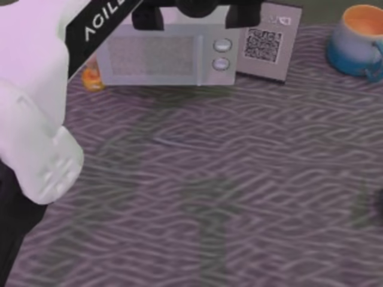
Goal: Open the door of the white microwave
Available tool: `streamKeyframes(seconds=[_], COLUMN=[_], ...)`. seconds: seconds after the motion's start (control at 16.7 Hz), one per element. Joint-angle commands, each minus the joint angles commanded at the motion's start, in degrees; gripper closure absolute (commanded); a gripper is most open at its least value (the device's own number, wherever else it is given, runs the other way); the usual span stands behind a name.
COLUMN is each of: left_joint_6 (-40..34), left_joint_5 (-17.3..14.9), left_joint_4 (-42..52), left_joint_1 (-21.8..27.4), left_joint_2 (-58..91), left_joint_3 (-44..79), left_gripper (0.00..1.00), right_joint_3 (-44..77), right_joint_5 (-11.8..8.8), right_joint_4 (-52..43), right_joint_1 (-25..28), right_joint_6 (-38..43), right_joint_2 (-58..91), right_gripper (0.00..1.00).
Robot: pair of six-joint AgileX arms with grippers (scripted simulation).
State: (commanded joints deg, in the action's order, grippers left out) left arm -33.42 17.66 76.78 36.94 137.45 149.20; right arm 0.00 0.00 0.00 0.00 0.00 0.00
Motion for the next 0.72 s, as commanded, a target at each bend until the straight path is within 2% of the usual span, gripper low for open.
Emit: streamKeyframes(seconds=[0.42, 0.72], left_joint_6=[2.15, 2.3], left_joint_5=[-0.96, -1.04], left_joint_4=[-11.86, -12.74], left_joint_1=[-2.15, -2.33], left_joint_2=[2.53, 2.72], left_joint_3=[-8.63, -9.28], left_gripper=[0.0, 0.0], right_joint_3=[0.0, 0.0], right_joint_5=[0.0, 0.0], right_joint_4=[0.0, 0.0], right_joint_1=[0.0, 0.0], right_joint_6=[0.0, 0.0], right_joint_2=[0.0, 0.0], right_gripper=[0.0, 0.0])
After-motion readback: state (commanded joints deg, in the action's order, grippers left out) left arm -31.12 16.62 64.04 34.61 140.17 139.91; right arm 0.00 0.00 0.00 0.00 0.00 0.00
